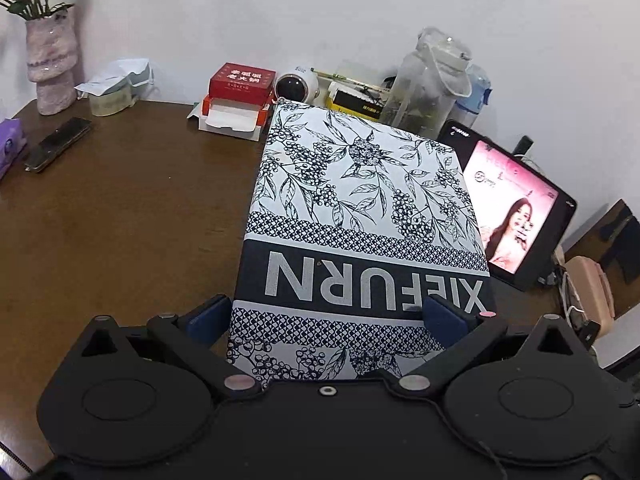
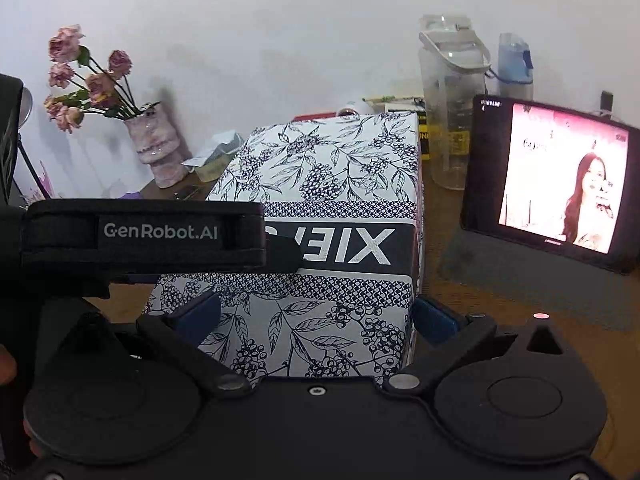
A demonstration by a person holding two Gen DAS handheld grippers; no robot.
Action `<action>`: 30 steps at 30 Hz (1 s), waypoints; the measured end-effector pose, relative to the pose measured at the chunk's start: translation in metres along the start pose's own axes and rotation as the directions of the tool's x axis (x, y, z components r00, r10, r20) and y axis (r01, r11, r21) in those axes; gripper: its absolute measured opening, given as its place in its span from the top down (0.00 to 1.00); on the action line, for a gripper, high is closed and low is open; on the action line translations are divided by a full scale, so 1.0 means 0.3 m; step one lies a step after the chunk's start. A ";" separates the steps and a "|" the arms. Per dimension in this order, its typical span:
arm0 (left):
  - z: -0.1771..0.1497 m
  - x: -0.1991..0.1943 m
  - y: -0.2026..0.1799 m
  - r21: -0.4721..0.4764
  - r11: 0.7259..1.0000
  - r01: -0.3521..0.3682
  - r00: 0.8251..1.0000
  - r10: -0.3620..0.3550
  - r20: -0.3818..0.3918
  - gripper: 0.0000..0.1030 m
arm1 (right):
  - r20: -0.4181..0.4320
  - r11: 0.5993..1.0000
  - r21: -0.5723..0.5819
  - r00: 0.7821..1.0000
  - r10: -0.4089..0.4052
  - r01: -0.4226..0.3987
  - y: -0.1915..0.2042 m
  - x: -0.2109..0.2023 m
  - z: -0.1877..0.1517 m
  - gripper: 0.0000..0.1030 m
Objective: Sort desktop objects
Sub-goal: 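Grasp the lid with both grippers and lift it toward the open box, then lower the lid with both grippers onto the open floral box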
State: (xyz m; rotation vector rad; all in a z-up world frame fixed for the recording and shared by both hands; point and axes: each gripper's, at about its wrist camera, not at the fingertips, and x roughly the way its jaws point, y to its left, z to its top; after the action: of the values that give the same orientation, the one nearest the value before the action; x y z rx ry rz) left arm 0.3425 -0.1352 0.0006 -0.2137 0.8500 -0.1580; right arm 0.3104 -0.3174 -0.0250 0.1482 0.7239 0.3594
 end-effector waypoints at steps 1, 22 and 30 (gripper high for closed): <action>0.007 0.017 0.000 0.001 1.000 -0.005 1.000 0.005 -0.006 0.01 | -0.006 1.000 0.004 1.000 0.002 -0.002 -0.008 0.015 0.003 0.00; 0.026 0.197 0.015 0.022 0.999 -0.042 0.992 0.045 -0.118 0.01 | -0.121 0.999 0.052 0.993 0.003 0.003 -0.087 0.185 0.000 0.00; 0.054 0.229 0.023 0.004 0.999 -0.033 0.990 0.033 -0.136 0.01 | -0.125 0.998 0.057 0.992 -0.009 0.016 -0.094 0.207 0.026 0.01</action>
State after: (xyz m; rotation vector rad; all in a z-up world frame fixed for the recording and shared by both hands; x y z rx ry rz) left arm 0.3999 -0.1418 -0.0406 -0.1882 0.9882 -0.1438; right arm 0.3661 -0.3206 -0.0650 0.1773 0.8589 0.3378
